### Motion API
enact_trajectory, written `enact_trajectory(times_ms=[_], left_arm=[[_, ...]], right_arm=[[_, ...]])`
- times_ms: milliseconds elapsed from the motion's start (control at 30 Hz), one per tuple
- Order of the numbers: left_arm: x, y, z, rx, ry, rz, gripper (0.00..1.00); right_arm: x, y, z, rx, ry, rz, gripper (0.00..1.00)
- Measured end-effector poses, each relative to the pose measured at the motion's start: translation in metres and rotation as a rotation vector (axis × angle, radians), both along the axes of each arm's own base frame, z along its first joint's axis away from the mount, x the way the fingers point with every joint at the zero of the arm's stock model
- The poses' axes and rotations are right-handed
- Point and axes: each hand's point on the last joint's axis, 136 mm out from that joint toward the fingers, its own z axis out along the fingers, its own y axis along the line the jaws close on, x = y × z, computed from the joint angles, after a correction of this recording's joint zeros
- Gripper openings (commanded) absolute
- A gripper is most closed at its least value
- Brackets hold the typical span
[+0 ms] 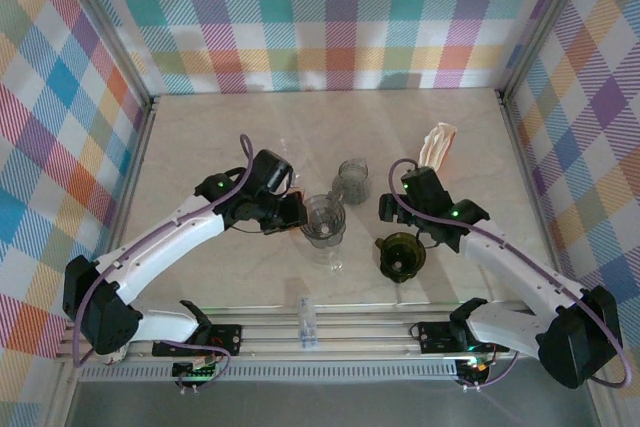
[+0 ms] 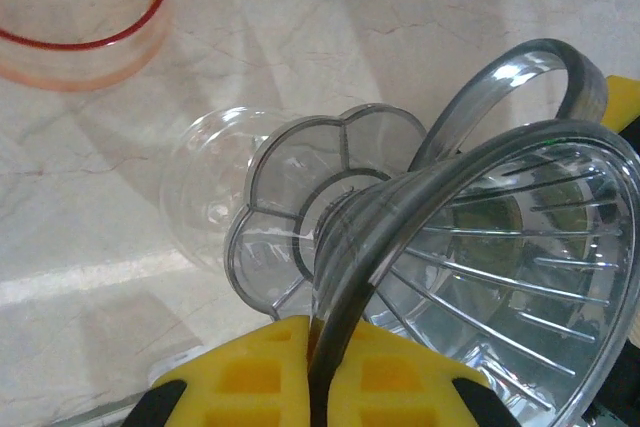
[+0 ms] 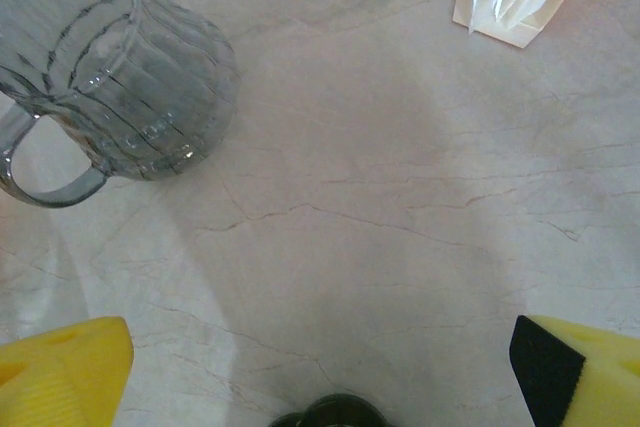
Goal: Place the coffee filter in the dripper
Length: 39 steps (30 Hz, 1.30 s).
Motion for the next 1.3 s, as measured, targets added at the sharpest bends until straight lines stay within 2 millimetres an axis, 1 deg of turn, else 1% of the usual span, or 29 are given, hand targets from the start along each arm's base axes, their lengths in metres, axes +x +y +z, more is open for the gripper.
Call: enact_trajectory(times_ms=[200, 500, 767, 933, 967, 1067, 1233, 1300], left_arm=[[-0.001, -0.001, -0.002, 0.002, 0.006, -0.003, 0.00], [-0.010, -0.004, -0.005, 0.021, 0.009, -0.043, 0.00], [-0.010, 0.001, -0.020, 0.064, 0.023, -0.040, 0.00], [-0.010, 0.001, -0.020, 0.061, 0.019, -0.040, 0.00], [-0.010, 0.001, -0.020, 0.061, 0.019, -0.040, 0.02], [-0.010, 0.001, -0.020, 0.061, 0.019, -0.040, 0.15], [-0.010, 0.003, -0.025, 0.078, 0.017, -0.040, 0.43], [-0.010, 0.005, -0.024, 0.081, 0.013, -0.036, 0.50]], right_arm=[[-0.002, -0.003, -0.004, -0.007, 0.012, -0.005, 0.98], [-0.002, -0.002, -0.008, -0.006, 0.024, -0.005, 0.98], [-0.002, -0.001, -0.010, -0.002, 0.035, -0.004, 0.98], [-0.002, -0.001, -0.010, -0.002, 0.035, -0.004, 0.98], [-0.002, -0.001, -0.010, -0.002, 0.036, -0.004, 0.98], [-0.002, 0.000, -0.010, 0.000, 0.037, -0.002, 0.98], [-0.003, 0.001, -0.011, 0.008, 0.041, 0.001, 0.99], [-0.003, 0.002, -0.011, 0.013, 0.043, -0.001, 0.98]])
